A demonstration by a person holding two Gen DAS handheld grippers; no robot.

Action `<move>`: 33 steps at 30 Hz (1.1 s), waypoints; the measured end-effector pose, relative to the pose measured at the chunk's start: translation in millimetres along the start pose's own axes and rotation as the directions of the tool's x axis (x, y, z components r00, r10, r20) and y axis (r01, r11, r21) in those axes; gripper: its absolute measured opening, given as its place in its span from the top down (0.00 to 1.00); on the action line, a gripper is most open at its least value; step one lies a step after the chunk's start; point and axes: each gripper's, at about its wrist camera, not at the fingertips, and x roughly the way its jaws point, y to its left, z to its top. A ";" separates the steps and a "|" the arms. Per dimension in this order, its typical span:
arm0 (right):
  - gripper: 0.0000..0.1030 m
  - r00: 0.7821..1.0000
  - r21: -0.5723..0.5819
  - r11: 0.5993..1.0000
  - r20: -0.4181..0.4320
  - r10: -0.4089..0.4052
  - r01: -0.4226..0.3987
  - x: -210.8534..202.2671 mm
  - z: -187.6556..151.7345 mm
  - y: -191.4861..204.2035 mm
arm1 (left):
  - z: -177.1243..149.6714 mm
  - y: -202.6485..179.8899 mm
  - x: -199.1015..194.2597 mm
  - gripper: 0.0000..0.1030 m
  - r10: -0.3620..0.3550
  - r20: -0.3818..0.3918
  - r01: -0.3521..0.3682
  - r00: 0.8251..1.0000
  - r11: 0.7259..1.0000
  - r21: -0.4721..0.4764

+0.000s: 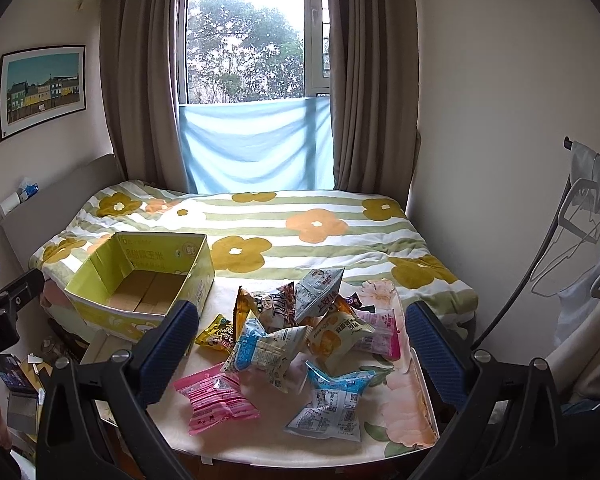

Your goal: Organize snacks

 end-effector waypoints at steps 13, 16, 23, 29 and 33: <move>0.00 1.000 -0.001 1.000 0.003 -0.010 0.010 1.0 -2.1 3.1 | -0.4 1.4 1.8 0.00 -0.006 -0.007 0.006 1.000 1.000 -0.005; 0.00 1.000 -0.003 1.000 -0.001 -0.010 0.010 1.4 -1.6 2.9 | 0.3 1.3 3.4 0.00 -0.006 -0.007 0.006 1.000 1.000 -0.005; 0.00 1.000 -0.005 1.000 -0.008 -0.011 0.011 1.3 -1.8 4.3 | 0.1 1.5 4.2 0.00 -0.007 -0.010 0.007 1.000 1.000 -0.003; 0.00 1.000 -0.005 1.000 -0.014 -0.013 0.013 1.3 -4.0 5.3 | -2.3 2.6 7.0 0.00 -0.010 -0.018 0.010 1.000 1.000 0.002; 0.00 1.000 -0.001 1.000 -0.015 -0.016 0.016 0.6 -4.9 5.5 | -3.3 3.0 7.3 0.00 -0.012 -0.024 0.012 1.000 1.000 0.002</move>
